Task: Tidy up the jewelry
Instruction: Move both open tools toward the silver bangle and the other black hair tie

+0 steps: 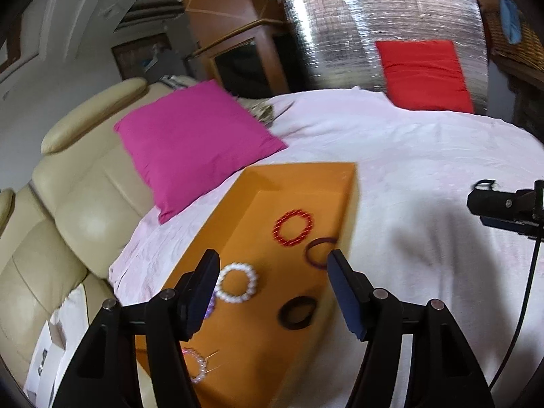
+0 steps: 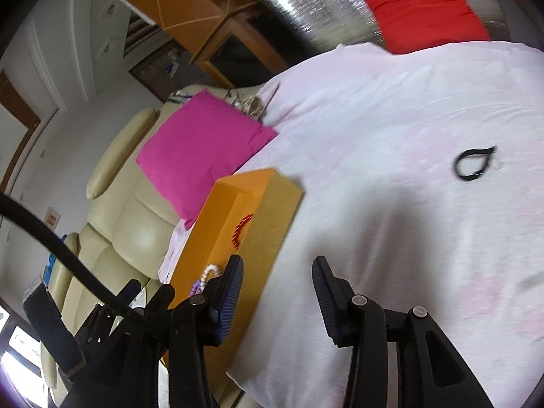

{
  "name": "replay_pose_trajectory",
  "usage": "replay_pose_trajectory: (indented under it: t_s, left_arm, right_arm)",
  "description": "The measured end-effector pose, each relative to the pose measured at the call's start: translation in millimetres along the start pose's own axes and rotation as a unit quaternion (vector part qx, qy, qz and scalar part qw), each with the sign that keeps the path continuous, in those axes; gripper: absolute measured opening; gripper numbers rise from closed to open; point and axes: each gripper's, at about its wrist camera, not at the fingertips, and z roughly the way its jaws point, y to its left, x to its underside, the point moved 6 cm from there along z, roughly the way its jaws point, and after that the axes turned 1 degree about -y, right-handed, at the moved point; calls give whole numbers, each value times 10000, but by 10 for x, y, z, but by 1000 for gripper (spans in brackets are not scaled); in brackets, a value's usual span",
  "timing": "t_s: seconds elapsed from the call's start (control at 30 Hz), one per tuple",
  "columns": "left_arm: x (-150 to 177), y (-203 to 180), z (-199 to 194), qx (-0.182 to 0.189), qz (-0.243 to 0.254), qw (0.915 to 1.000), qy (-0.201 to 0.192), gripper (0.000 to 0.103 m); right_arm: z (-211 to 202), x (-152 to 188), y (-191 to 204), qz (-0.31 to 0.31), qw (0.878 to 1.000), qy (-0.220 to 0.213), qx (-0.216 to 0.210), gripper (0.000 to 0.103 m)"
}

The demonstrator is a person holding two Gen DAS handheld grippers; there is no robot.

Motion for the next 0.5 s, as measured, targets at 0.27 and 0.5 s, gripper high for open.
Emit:
replay_pose_trajectory:
  t_s: [0.27,0.5]
  left_arm:
    - [-238,-574,-124,303,379,9988,-75,68]
    - [-465,-1330,-168,1115,497,9925,117,69]
  right_arm:
    - [-620,-190,-463,281,9982,-445,293,45]
    - [-1277,-376,-1133,929,9871,-1055,764,45]
